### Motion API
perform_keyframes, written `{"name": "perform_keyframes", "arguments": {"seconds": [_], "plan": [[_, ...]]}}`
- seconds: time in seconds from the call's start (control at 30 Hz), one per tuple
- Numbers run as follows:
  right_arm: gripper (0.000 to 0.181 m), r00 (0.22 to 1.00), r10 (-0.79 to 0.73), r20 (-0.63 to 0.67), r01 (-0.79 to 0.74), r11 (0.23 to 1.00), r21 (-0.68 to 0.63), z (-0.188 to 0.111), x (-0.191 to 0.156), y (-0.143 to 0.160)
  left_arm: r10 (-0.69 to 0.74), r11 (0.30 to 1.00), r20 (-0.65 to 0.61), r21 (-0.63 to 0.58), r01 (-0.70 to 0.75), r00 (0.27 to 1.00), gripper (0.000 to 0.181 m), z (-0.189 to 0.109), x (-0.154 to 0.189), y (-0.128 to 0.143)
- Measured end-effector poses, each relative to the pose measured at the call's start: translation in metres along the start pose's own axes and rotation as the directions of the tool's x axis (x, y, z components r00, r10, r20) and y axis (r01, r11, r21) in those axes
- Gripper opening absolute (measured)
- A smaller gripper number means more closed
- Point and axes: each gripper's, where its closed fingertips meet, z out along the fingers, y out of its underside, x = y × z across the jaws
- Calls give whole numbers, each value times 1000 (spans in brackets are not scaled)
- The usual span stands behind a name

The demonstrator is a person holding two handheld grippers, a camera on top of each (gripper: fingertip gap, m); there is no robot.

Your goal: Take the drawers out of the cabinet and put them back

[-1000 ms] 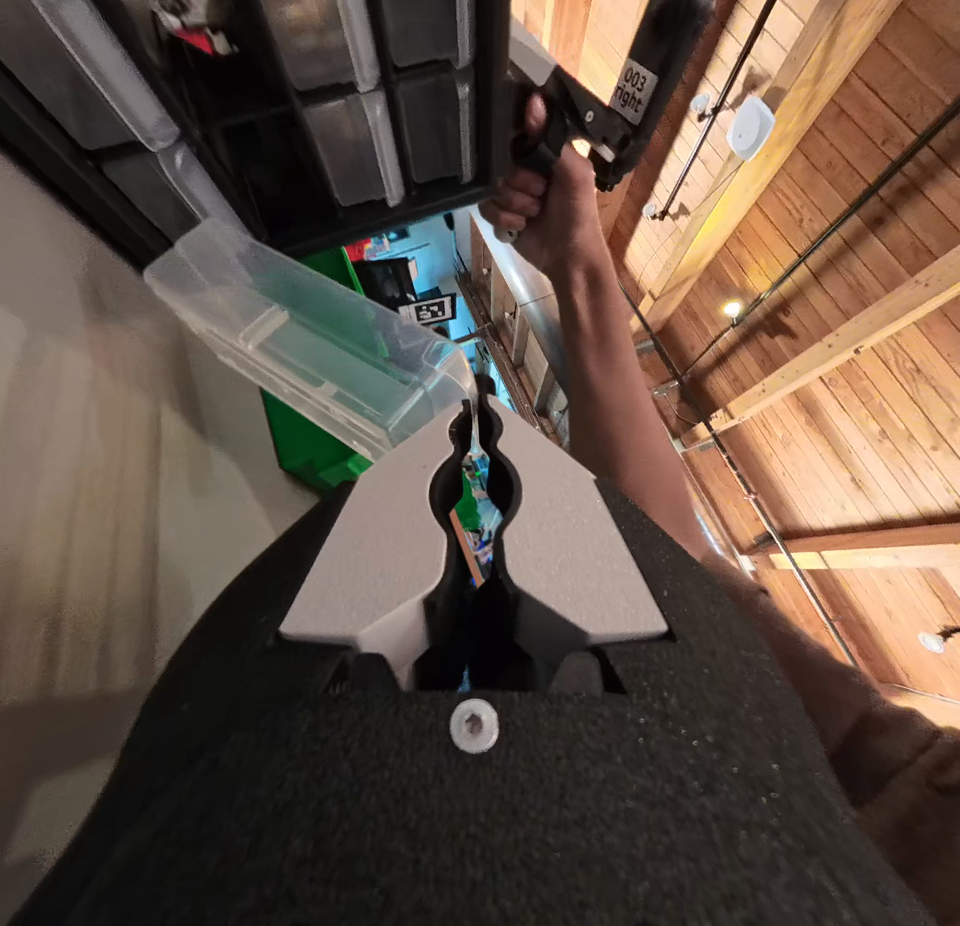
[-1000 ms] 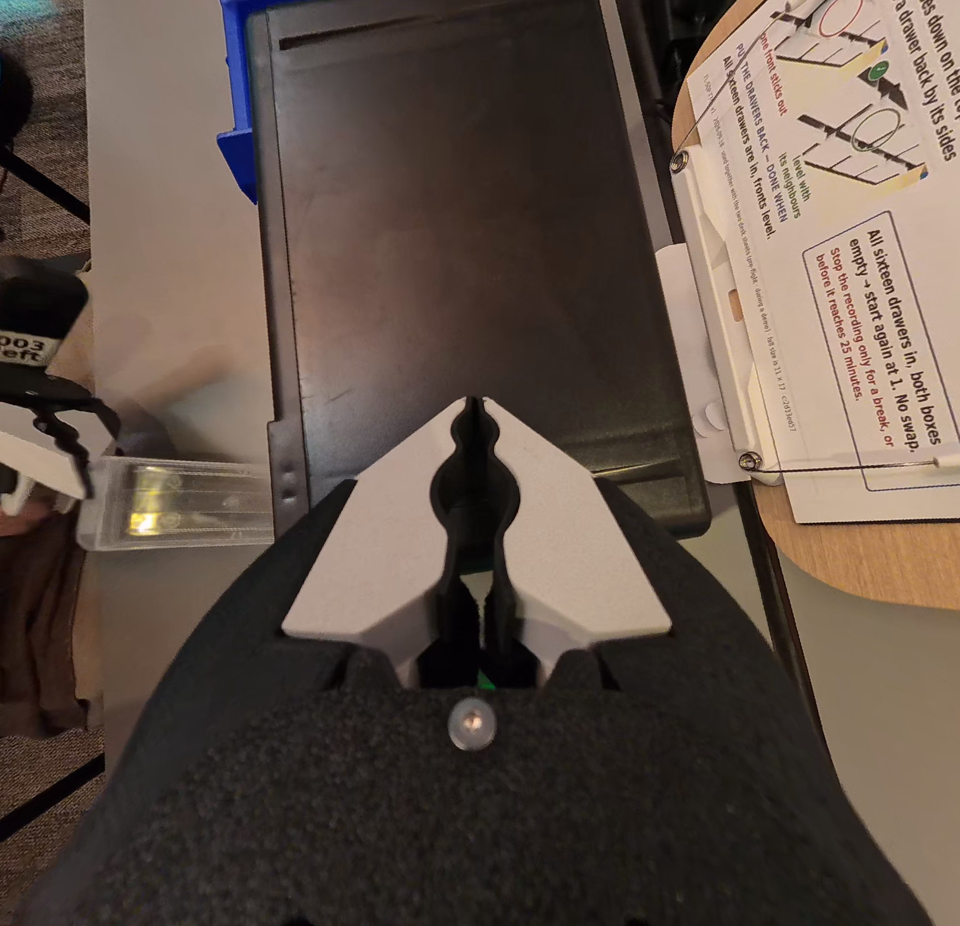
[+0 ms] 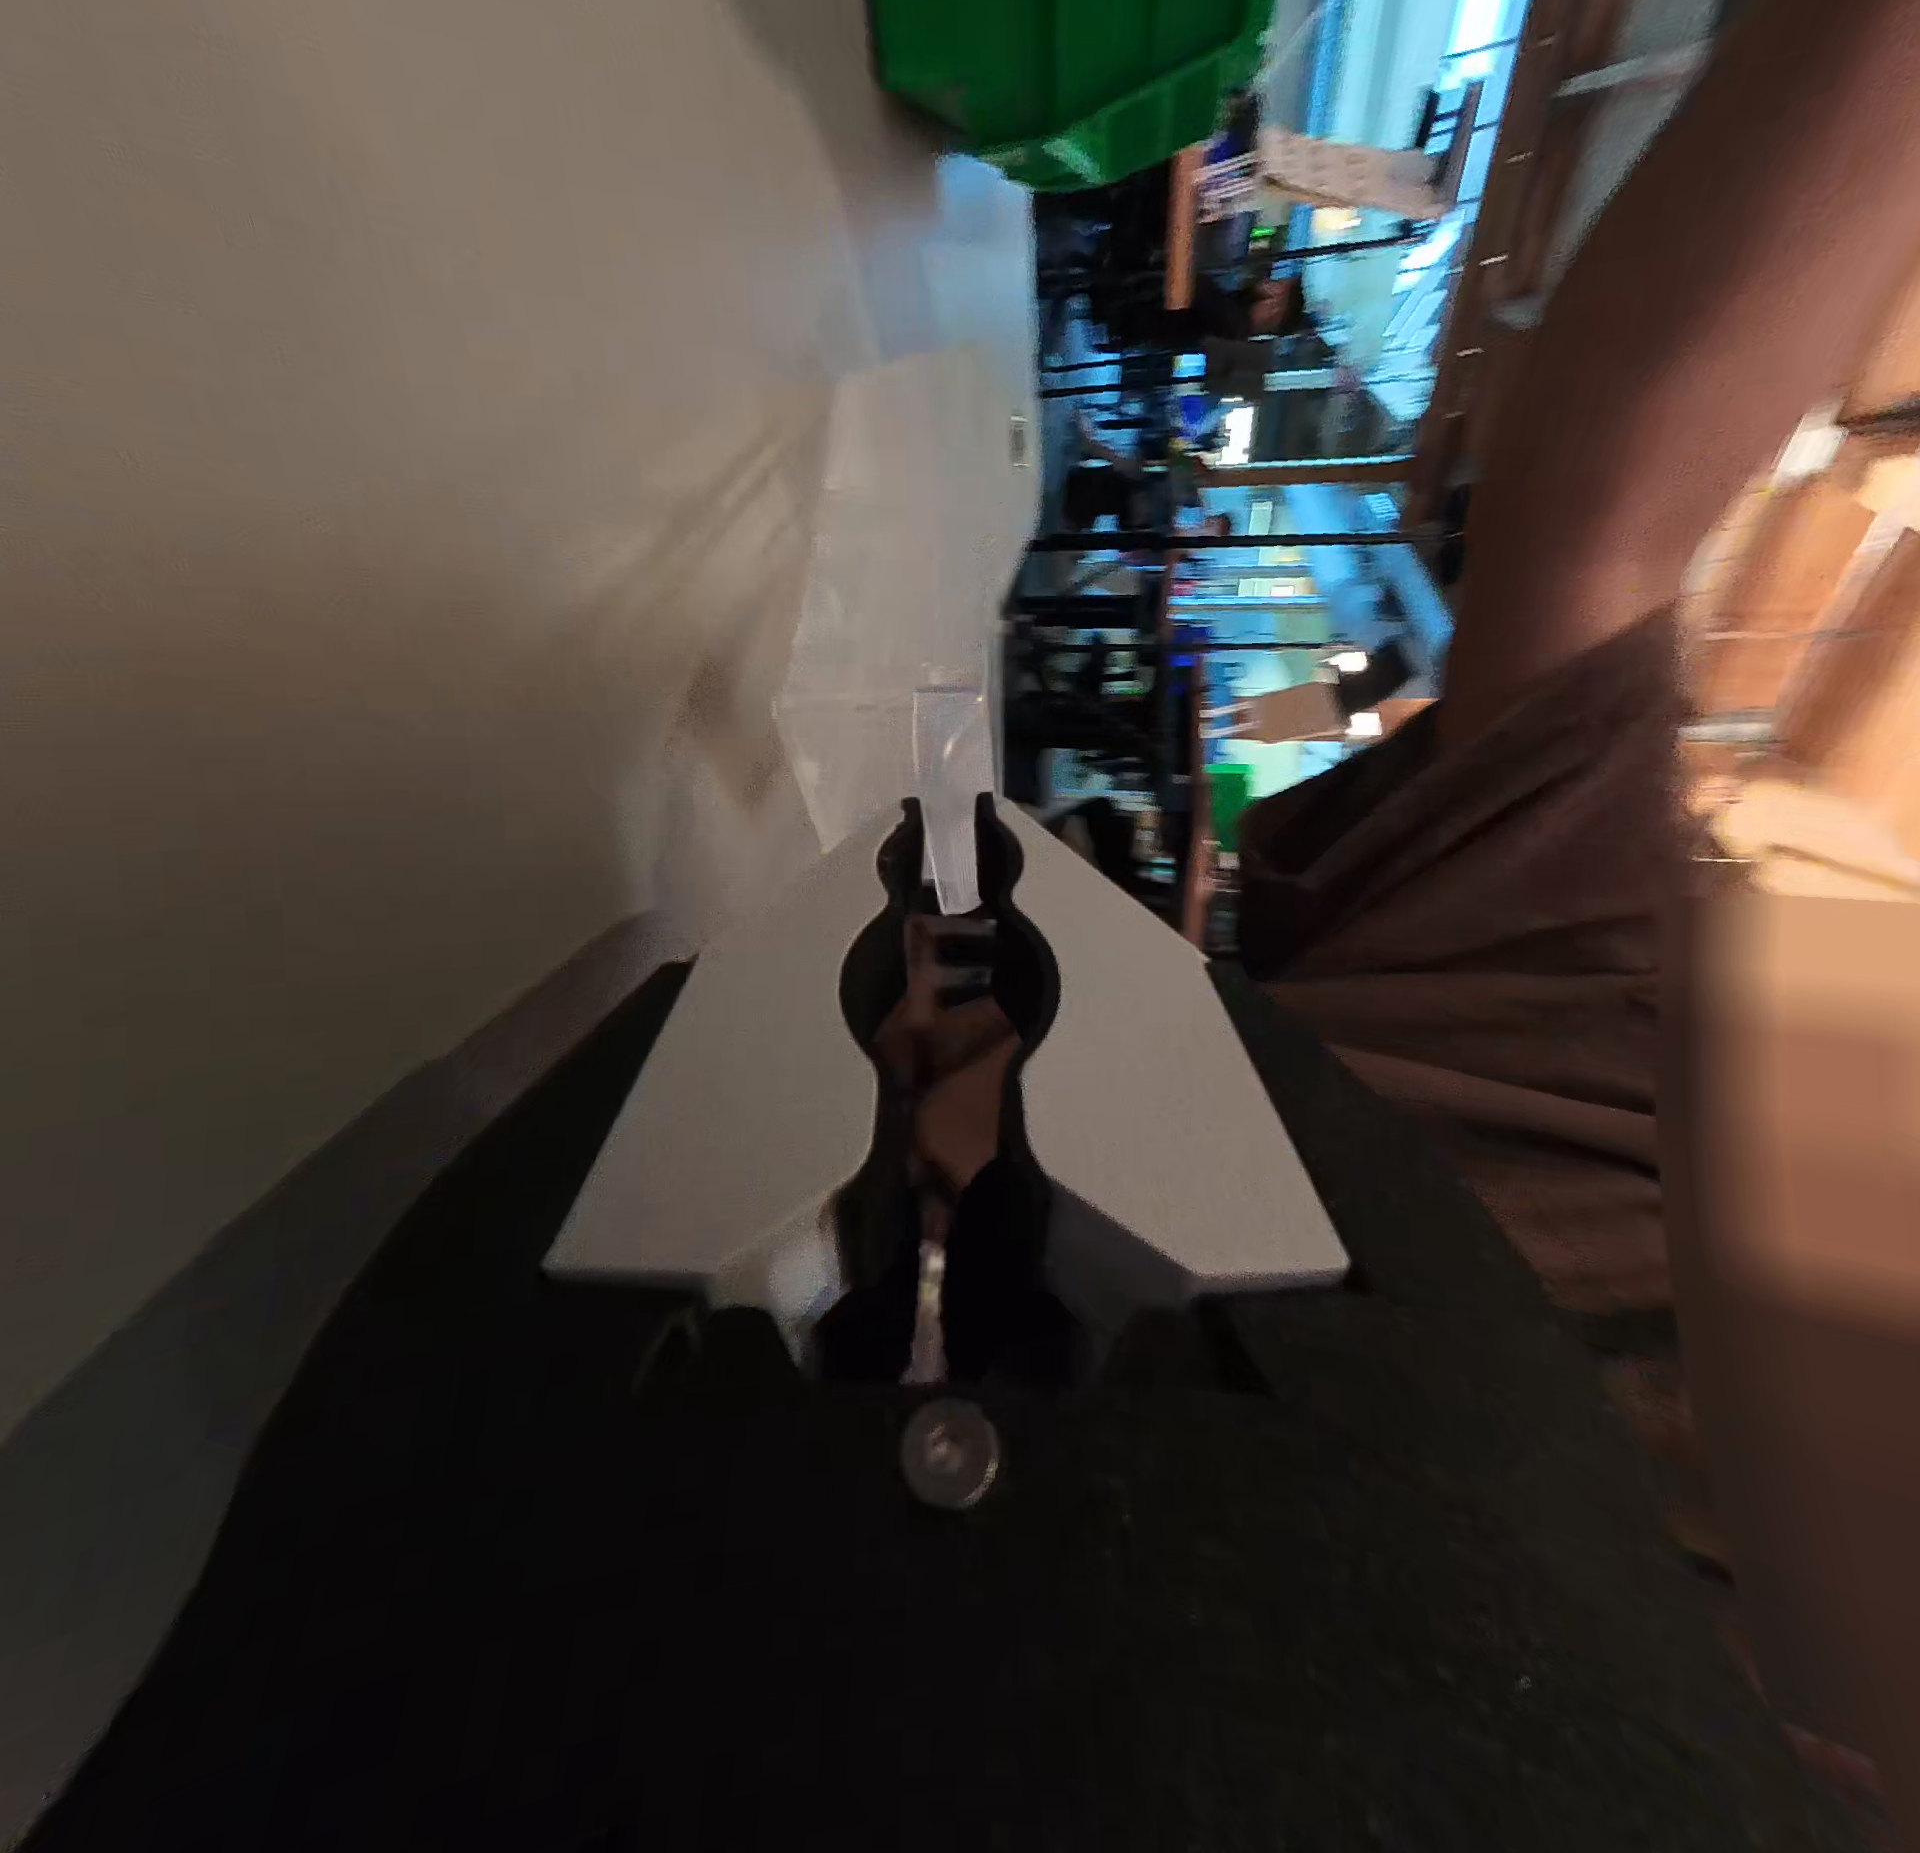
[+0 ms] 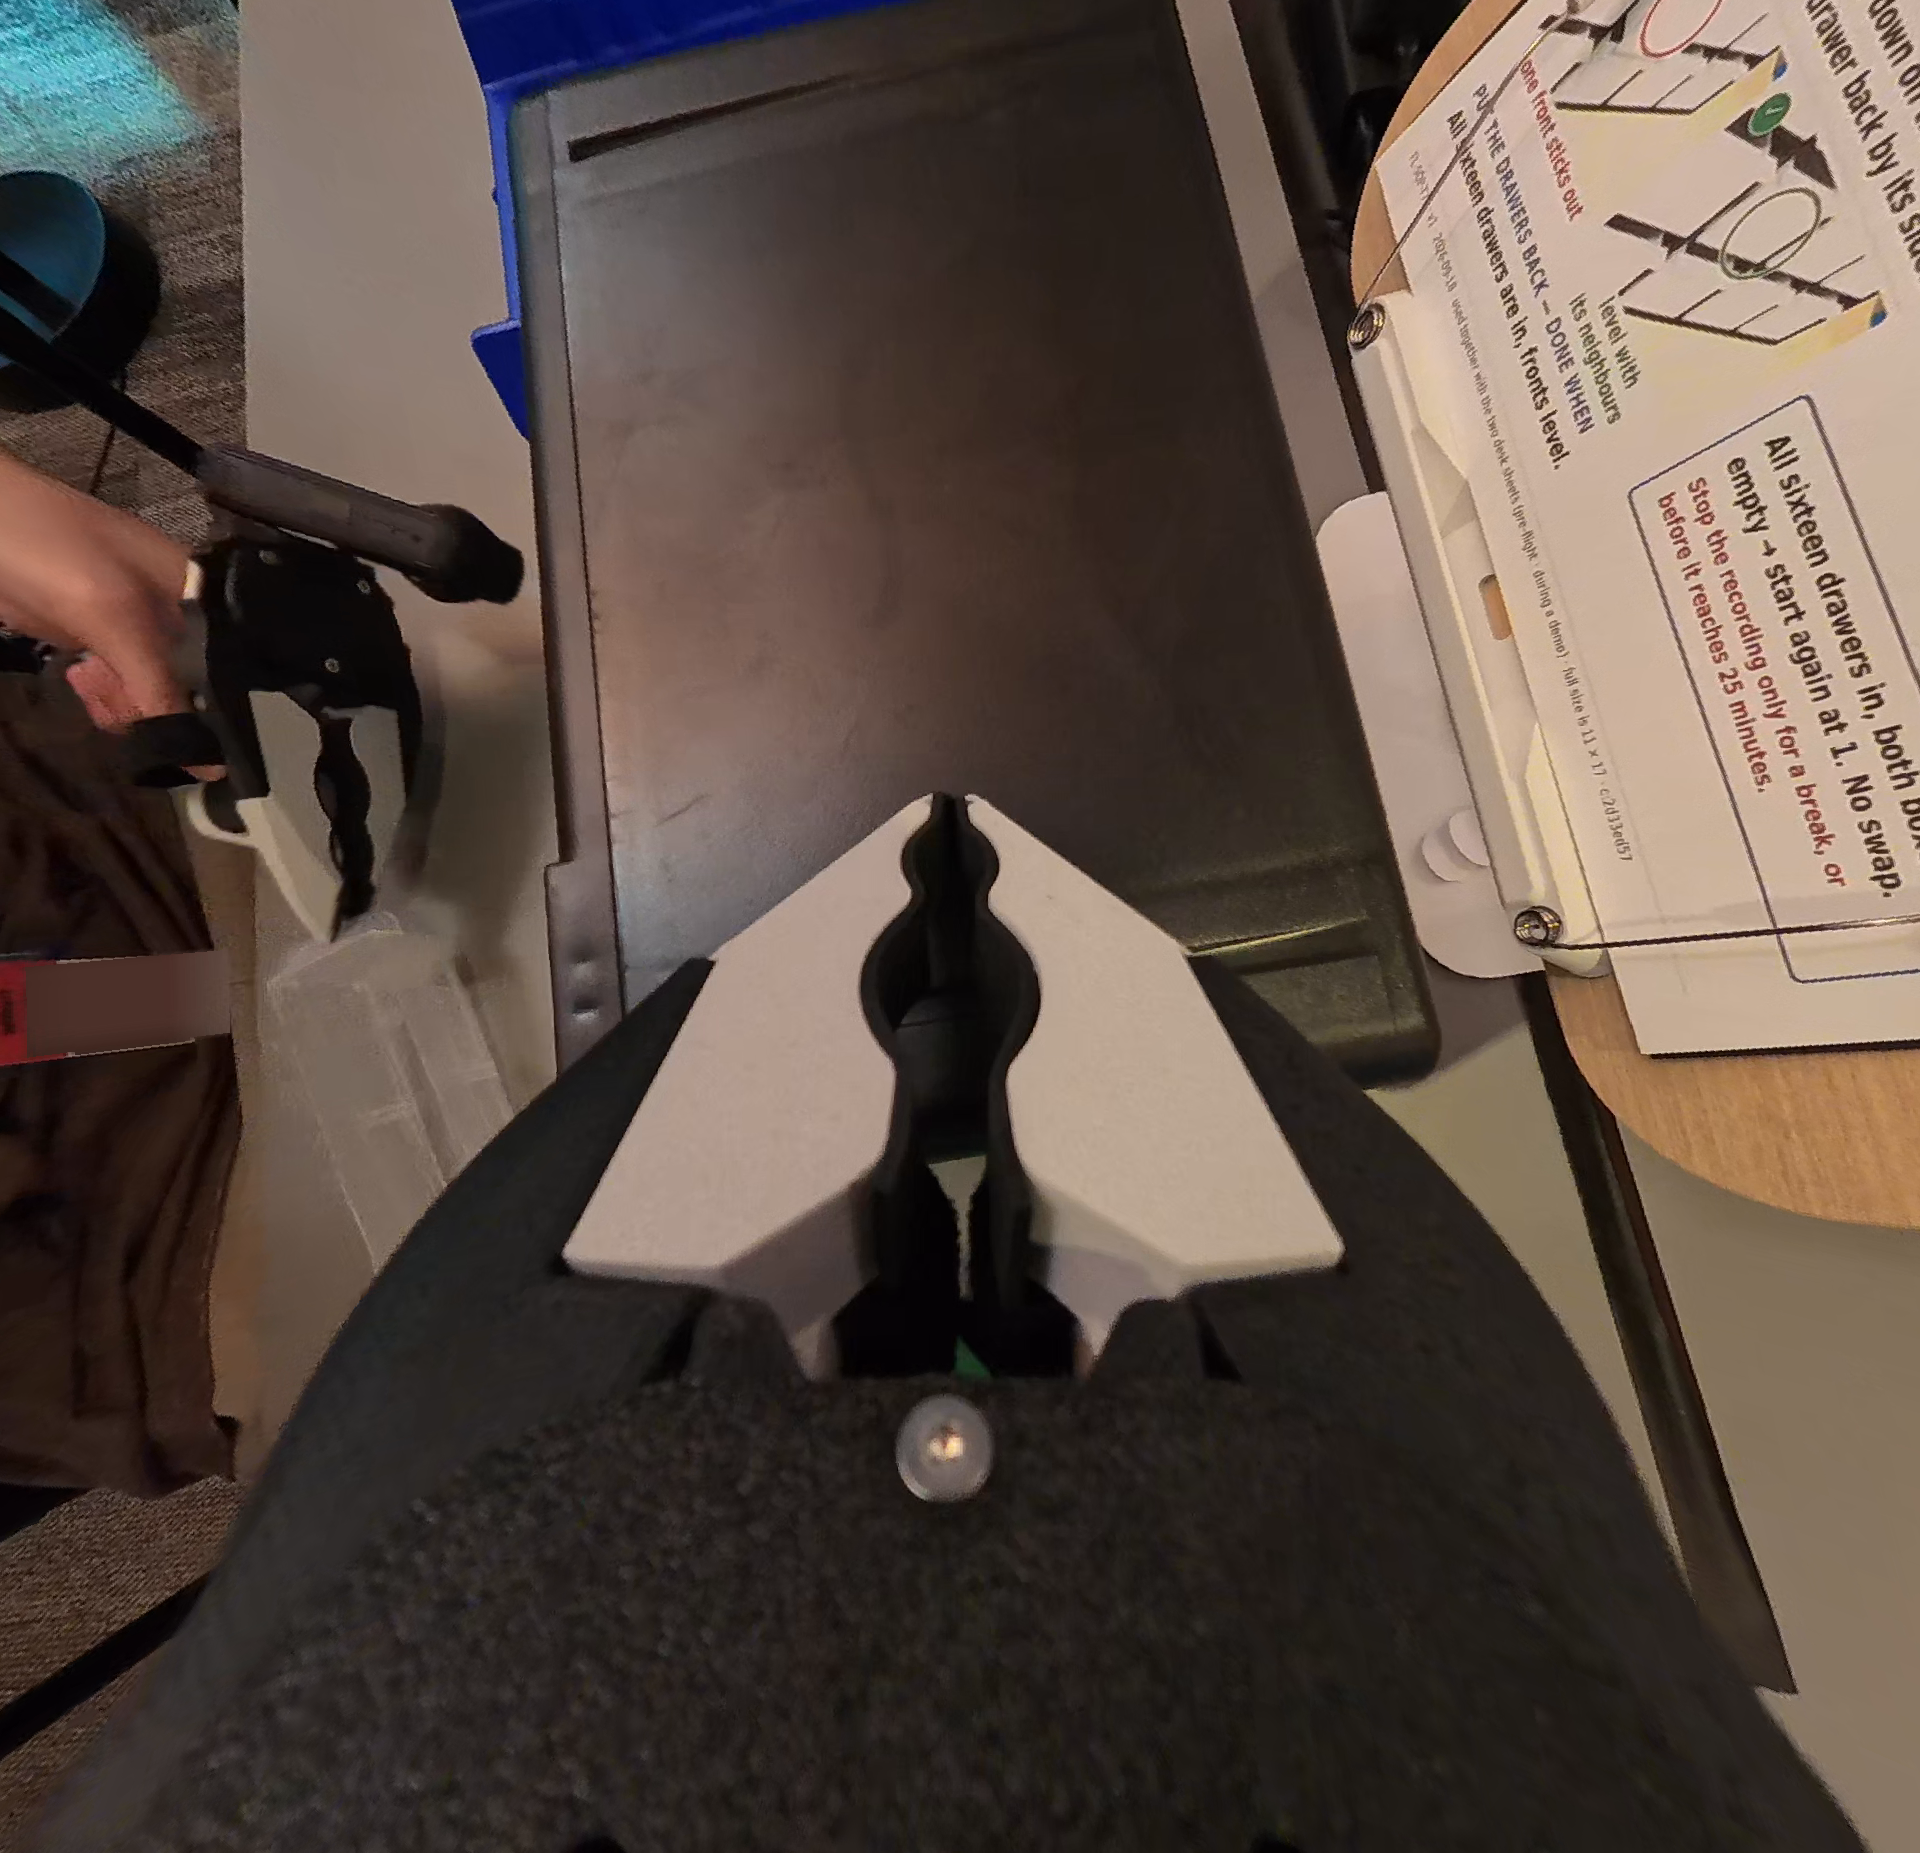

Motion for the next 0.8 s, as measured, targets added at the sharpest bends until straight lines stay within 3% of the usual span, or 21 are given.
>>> {"name": "perform_keyframes", "arguments": {"seconds": [0.1,0.33,0.43,0.5,0.63,0.67,0.73,0.8], "plan": [[0,1000,1,-4,-1,1000,-7,0,0,0,107,994,155,-15,-106,982,10,-3,-19,-1],[0,1000,10,-8,-11,1000,-24,0,0,0,283,958,298,-42,-284,912,17,-3,-27,2],[0,1000,12,-20,-12,1000,-26,0,0,0,385,919,375,-73,-387,843,30,-8,-28,2],[0,1000,5,-31,-5,1000,-24,0,0,-1,501,854,434,-104,-511,749,36,-16,-22,2],[0,992,-83,-99,77,995,-61,0,1,-1,672,598,648,-191,-778,357,48,-48,-7,-7],[0,983,-121,-140,109,990,-91,-1,3,0,675,551,672,-185,-814,304,50,-53,0,-5],[0,969,-167,-182,151,984,-96,-7,-4,-4,677,506,671,-127,-853,301,50,-55,12,4],[1,981,-172,-88,174,985,15,-14,-46,-17,679,507,659,-101,-856,324,50,-57,13,10]]}}
